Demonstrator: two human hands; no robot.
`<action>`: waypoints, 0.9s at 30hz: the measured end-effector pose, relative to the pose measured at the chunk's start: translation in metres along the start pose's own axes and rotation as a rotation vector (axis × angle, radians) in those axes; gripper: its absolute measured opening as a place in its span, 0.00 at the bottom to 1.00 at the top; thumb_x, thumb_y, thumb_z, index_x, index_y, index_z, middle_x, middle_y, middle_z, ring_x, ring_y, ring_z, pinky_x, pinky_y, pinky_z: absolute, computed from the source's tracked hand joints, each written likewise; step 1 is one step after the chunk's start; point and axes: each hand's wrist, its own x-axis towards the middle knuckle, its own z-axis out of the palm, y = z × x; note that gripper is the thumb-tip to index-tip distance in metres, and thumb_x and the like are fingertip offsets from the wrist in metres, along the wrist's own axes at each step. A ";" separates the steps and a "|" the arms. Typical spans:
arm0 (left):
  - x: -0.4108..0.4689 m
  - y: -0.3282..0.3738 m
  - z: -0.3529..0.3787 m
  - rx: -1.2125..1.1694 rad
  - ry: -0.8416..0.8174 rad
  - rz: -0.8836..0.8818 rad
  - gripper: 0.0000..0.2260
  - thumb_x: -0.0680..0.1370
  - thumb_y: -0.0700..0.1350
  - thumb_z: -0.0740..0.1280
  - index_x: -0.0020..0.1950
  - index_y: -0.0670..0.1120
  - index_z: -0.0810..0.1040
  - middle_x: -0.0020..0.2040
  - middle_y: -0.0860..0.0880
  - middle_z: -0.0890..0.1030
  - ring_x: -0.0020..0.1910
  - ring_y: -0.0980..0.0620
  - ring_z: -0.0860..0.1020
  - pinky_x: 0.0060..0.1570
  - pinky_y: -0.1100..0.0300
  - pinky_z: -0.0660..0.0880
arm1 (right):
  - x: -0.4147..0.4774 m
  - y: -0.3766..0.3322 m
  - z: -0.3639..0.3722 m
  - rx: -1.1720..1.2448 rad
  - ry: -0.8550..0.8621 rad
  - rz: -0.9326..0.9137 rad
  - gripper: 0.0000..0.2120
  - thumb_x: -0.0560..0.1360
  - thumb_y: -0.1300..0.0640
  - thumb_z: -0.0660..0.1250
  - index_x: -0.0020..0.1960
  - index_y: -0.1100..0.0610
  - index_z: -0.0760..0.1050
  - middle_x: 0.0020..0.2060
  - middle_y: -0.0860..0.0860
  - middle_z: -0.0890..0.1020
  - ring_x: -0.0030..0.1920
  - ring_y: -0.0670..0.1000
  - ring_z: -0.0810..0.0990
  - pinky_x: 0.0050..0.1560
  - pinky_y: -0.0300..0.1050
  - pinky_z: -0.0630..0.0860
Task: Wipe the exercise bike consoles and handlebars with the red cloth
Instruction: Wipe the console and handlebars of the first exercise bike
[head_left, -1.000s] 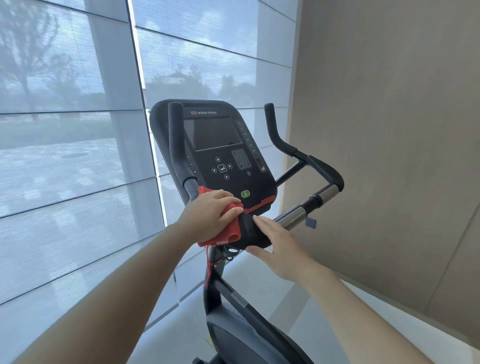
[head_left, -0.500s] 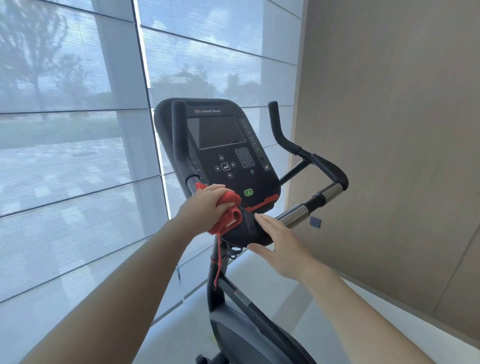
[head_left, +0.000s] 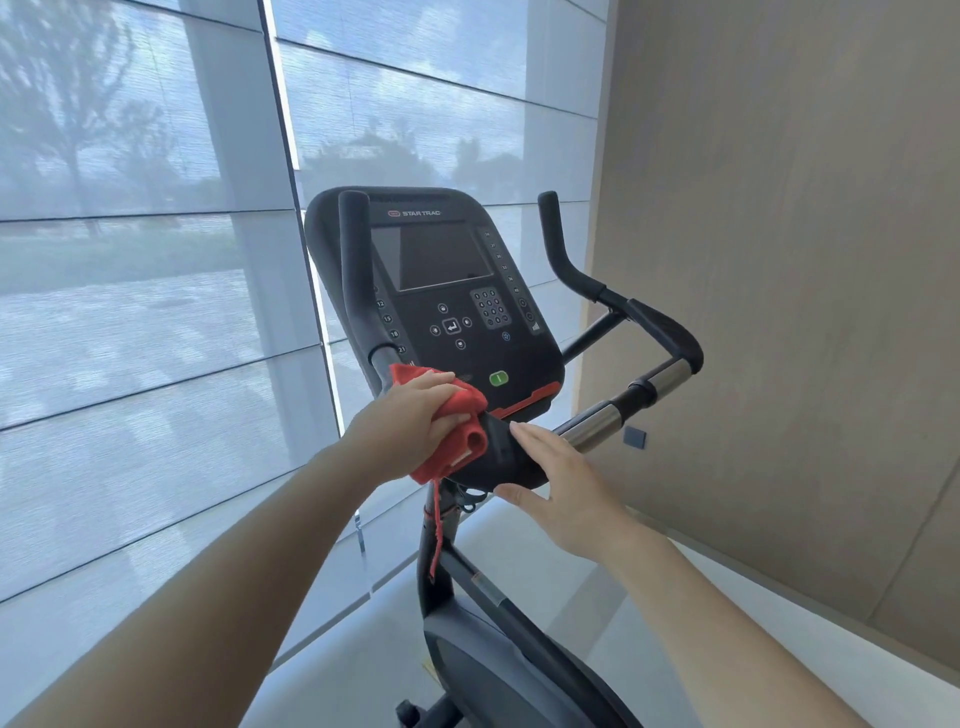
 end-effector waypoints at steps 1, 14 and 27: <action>0.006 0.002 0.001 0.016 -0.003 -0.024 0.13 0.80 0.53 0.55 0.62 0.60 0.73 0.70 0.55 0.68 0.69 0.47 0.65 0.64 0.45 0.66 | 0.000 0.000 0.000 -0.002 -0.003 0.004 0.31 0.75 0.47 0.66 0.73 0.51 0.58 0.70 0.43 0.65 0.70 0.45 0.61 0.64 0.35 0.57; -0.014 0.003 0.013 -0.008 0.108 0.067 0.14 0.79 0.53 0.59 0.64 0.56 0.74 0.71 0.56 0.67 0.72 0.52 0.62 0.67 0.50 0.63 | -0.002 -0.005 -0.001 -0.005 -0.011 0.006 0.31 0.75 0.47 0.66 0.73 0.51 0.58 0.69 0.43 0.65 0.69 0.45 0.62 0.64 0.35 0.58; -0.025 0.005 0.013 -0.090 0.183 0.114 0.12 0.78 0.51 0.61 0.61 0.54 0.76 0.67 0.55 0.72 0.66 0.51 0.68 0.64 0.48 0.66 | -0.006 -0.007 -0.001 -0.028 0.002 -0.006 0.29 0.75 0.45 0.65 0.72 0.51 0.59 0.68 0.43 0.66 0.67 0.44 0.62 0.61 0.34 0.58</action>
